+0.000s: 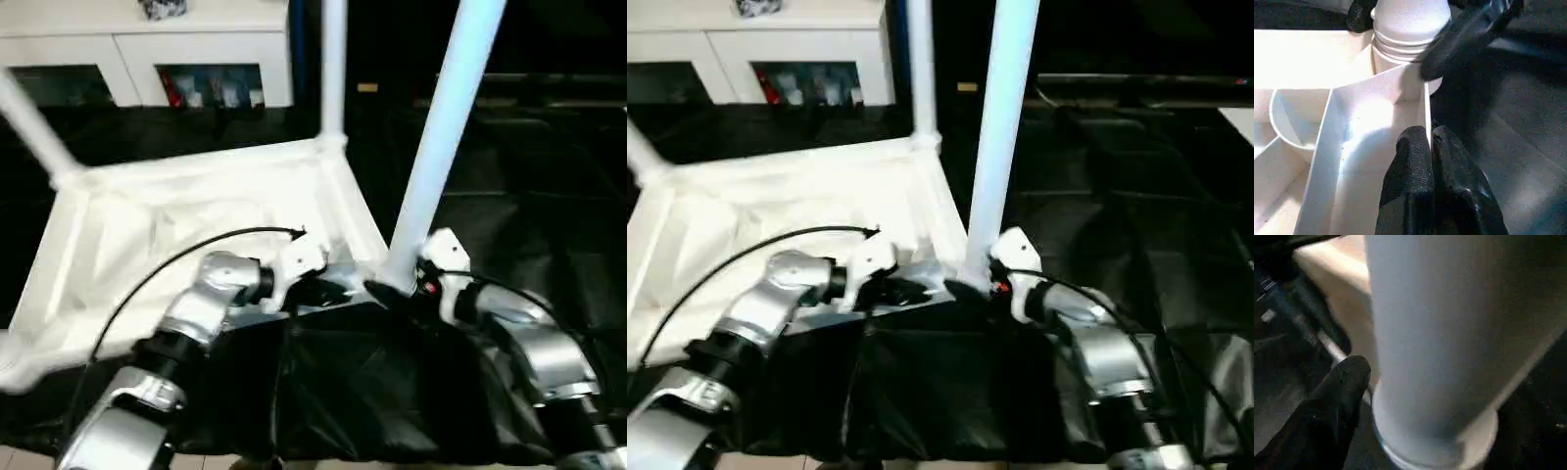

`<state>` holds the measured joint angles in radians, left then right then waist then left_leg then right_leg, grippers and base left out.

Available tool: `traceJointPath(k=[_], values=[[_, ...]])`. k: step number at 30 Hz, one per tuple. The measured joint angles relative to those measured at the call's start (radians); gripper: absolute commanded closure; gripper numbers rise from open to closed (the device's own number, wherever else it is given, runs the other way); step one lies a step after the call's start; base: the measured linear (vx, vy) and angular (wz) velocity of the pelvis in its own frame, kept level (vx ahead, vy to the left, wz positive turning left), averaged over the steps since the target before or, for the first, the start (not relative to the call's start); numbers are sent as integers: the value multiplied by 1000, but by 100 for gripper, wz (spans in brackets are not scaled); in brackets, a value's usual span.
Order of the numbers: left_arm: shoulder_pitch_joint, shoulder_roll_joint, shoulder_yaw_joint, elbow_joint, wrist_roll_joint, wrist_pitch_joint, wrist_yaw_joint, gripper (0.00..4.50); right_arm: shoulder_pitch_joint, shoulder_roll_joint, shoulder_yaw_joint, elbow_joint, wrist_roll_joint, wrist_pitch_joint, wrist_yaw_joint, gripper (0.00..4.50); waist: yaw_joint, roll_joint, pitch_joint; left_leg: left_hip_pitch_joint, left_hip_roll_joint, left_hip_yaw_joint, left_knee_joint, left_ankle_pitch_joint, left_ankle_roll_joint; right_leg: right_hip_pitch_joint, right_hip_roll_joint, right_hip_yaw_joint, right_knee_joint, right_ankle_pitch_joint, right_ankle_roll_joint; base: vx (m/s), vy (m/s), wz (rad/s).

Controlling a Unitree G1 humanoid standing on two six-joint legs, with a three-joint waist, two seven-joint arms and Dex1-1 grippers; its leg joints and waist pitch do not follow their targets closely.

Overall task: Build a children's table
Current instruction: Rotate leg to tighten

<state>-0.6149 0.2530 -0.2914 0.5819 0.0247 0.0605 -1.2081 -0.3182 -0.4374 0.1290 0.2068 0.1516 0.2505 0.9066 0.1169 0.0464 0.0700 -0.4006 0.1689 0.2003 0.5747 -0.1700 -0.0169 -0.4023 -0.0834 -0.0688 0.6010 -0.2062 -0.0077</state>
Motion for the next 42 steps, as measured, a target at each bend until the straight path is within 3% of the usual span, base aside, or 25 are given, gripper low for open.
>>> traceJointPath(k=[4,11,15,17,21,24,32,36,38,42], values=[[1,21,-8,0,-10,-4,-38,450,4,-39,19,-5,14,3,78,57,1,-2,1,0,2,0,6,-2,-4,1,0,0,4,1,0,0,0,0],[1,46,-15,3,-10,-15,-66,450,1,-54,38,-5,16,-3,141,126,0,-7,3,0,2,1,11,-2,-6,2,-1,0,9,2,-1,0,0,0],[1,50,-17,3,-13,-23,-75,450,0,-51,40,0,15,-13,142,139,0,-9,3,0,2,1,11,-2,-6,2,-1,0,10,2,-1,0,0,0],[1,49,-17,3,-15,-25,-73,450,0,-43,40,2,15,-13,139,169,-1,-9,3,0,2,1,11,-2,-6,2,-1,0,10,2,-1,0,0,0],[1,34,-7,15,-9,-24,-23,450,0,-4,32,7,-6,-12,69,178,-3,-9,2,1,3,1,12,-2,-6,2,-1,0,11,3,-1,0,0,0],[-15,-4,15,55,11,-6,77,450,-5,76,-4,45,-32,-6,-84,180,-7,-9,3,7,2,1,11,-2,-7,6,-1,1,10,4,-3,0,0,0],[-58,-96,30,104,58,59,315,450,-70,298,-83,158,-96,1,-520,181,-31,-11,3,12,0,1,9,-1,-9,6,-3,1,8,1,2,0,0,0],[-60,-113,34,104,70,67,361,450,-89,350,-88,200,-120,-37,-634,181,-32,-10,3,14,-2,1,5,-1,-9,6,-5,2,7,1,2,0,0,0],[-60,-114,34,104,70,63,362,450,-88,355,-92,205,-123,-55,-639,125,-31,-10,3,15,-3,1,2,-1,-9,6,-5,2,6,3,2,0,0,0],[-59,-114,29,104,73,47,353,450,-88,348,-96,200,-115,-57,-607,76,-29,-10,3,15,-3,1,0,0,-10,5,-5,2,6,8,-2,0,0,0]])
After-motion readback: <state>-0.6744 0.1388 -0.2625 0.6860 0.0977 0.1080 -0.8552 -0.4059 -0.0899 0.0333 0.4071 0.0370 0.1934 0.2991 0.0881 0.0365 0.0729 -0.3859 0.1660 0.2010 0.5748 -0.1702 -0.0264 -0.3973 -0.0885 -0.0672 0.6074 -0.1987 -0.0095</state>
